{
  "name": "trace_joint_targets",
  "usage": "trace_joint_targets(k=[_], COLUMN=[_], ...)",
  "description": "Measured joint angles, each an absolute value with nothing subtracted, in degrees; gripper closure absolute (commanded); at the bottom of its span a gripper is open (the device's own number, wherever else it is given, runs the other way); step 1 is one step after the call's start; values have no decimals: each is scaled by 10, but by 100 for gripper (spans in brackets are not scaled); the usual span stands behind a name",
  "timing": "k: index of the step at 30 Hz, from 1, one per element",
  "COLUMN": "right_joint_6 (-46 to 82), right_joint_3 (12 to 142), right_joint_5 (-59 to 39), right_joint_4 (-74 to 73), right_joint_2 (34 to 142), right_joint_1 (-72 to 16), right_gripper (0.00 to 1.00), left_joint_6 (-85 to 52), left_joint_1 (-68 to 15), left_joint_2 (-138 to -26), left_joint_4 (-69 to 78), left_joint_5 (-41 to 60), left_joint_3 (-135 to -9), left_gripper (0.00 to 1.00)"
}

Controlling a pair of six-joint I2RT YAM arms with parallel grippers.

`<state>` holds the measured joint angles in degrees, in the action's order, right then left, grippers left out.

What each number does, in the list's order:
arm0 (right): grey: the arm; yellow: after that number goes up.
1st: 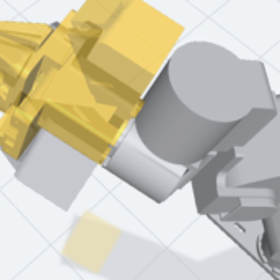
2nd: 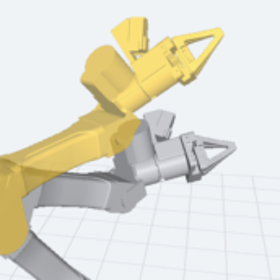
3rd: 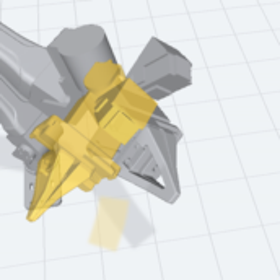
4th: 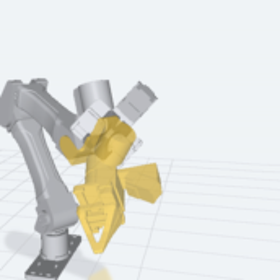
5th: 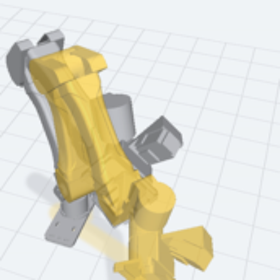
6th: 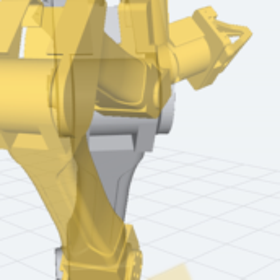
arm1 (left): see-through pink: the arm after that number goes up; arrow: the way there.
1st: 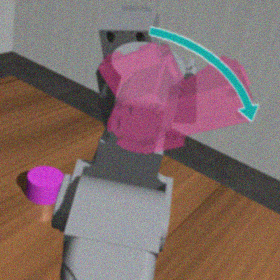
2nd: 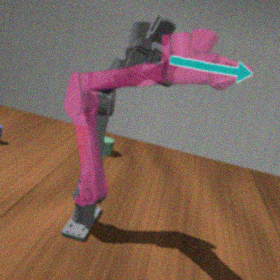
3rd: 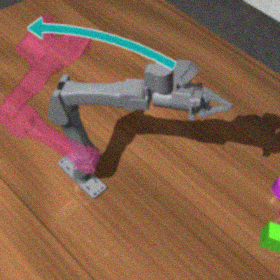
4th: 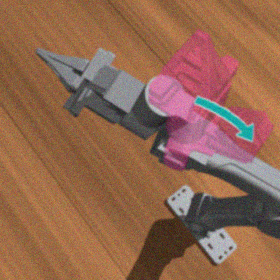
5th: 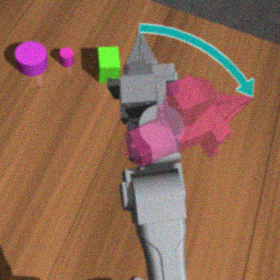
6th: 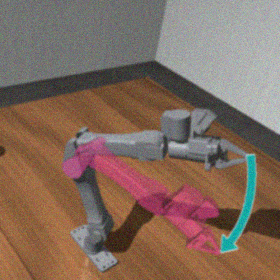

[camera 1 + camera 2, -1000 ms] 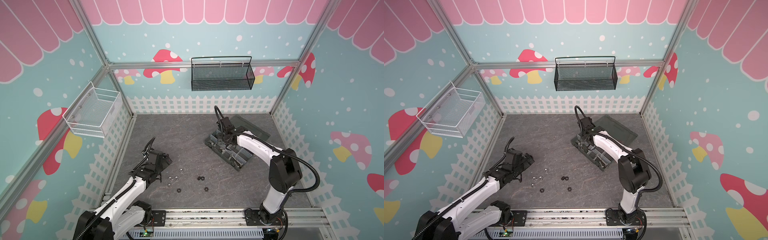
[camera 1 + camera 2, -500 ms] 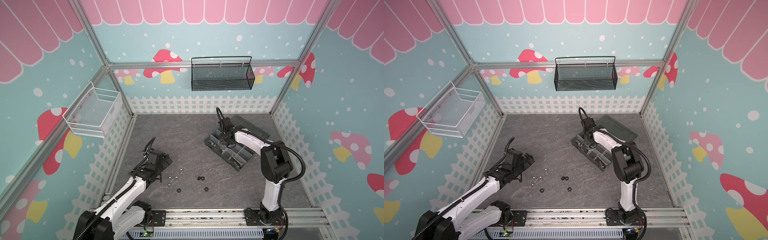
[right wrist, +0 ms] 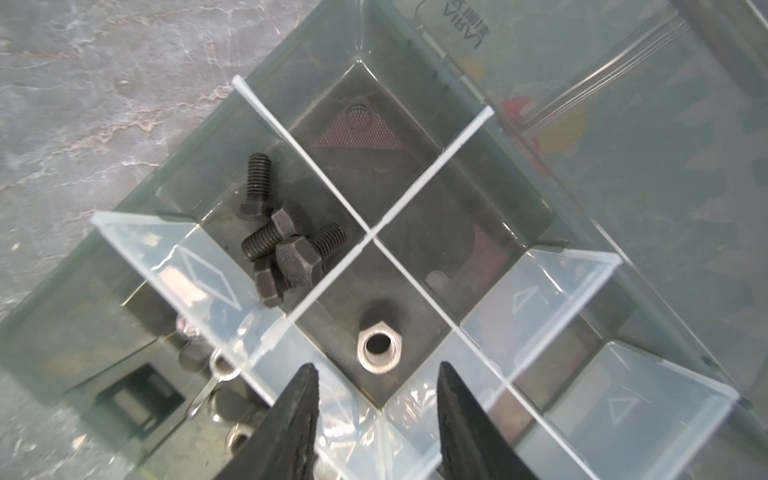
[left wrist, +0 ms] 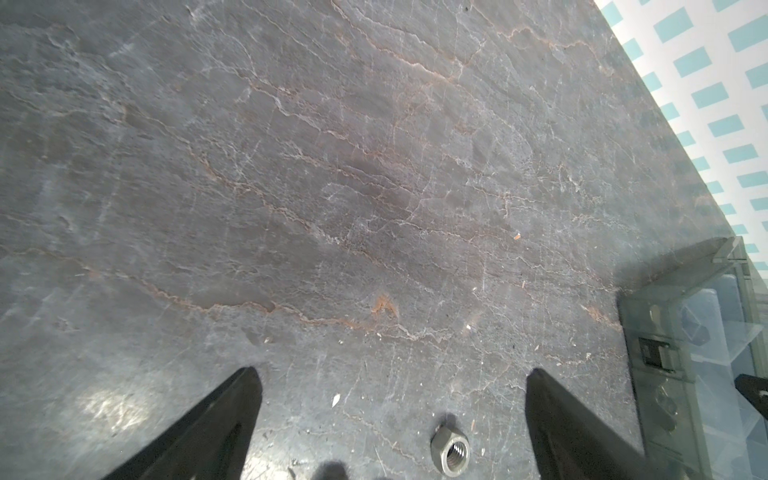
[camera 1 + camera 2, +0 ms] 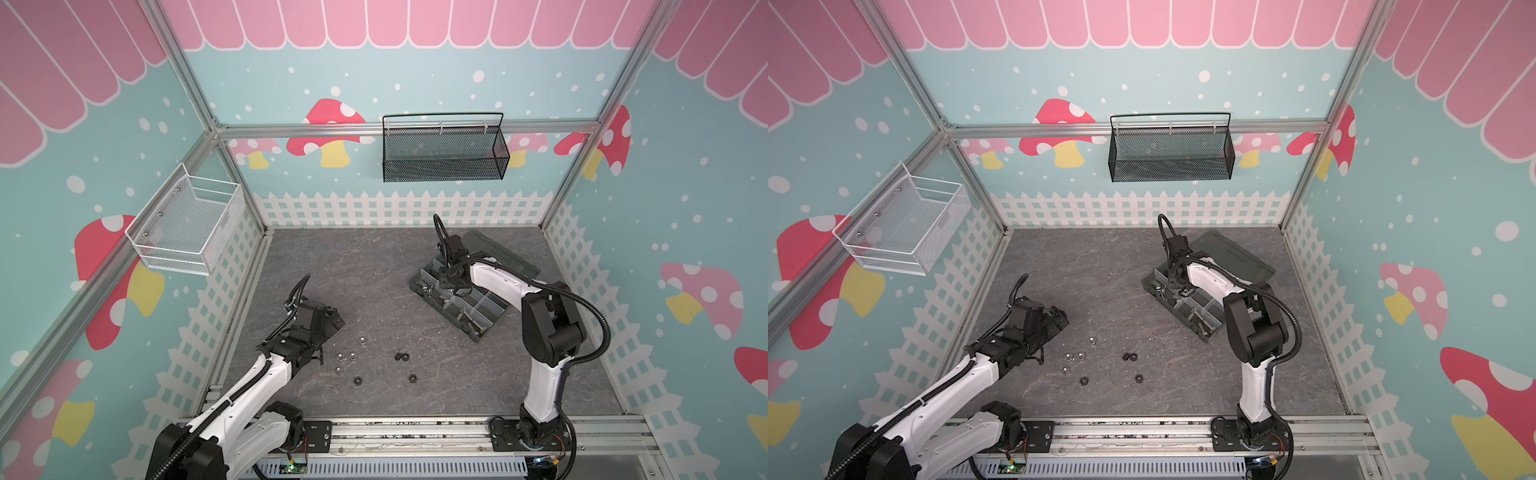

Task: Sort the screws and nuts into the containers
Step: 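Release the silver nut into the compartment and move the right gripper back toward the pile, then lower the right gripper onto a silver hex nut and close it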

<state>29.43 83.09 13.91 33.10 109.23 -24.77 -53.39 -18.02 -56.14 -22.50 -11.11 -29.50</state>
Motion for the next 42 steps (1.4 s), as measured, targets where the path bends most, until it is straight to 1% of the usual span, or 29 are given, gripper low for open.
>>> trace_joint_targets(k=[3,6,10,16,20,27,34,42], right_joint_6=[291,290,293,303,302,275,244,231], right_joint_3=[827,827,827,828,837,898,971,1014], right_joint_5=[142,147,152,128,106,76,42,28], right_joint_4=[332,335,341,357,363,371,369,375], right_joint_2=[1061,1028,1006,1013,1046,1145,1227,1280], right_joint_1=[-255,-280,-345,-462,-513,-576,-602,-612], right_gripper=[46,45,43,42,42,42,43,48], left_joint_6=[-534,-534,-536,-538,-538,-543,-555,-560], left_joint_1=[-180,-180,-180,-180,-180,-180,-177,-177], left_joint_2=[-555,-550,-541,-523,-514,-507,-495,-483], left_joint_4=[-226,-229,-234,-246,-254,-260,-265,-267], left_joint_5=[-111,-111,-112,-116,-126,-140,-149,-155], left_joint_3=[-295,-295,-295,-283,-279,-272,-256,-251], left_gripper=[0,0,0,0,0,0,0,0])
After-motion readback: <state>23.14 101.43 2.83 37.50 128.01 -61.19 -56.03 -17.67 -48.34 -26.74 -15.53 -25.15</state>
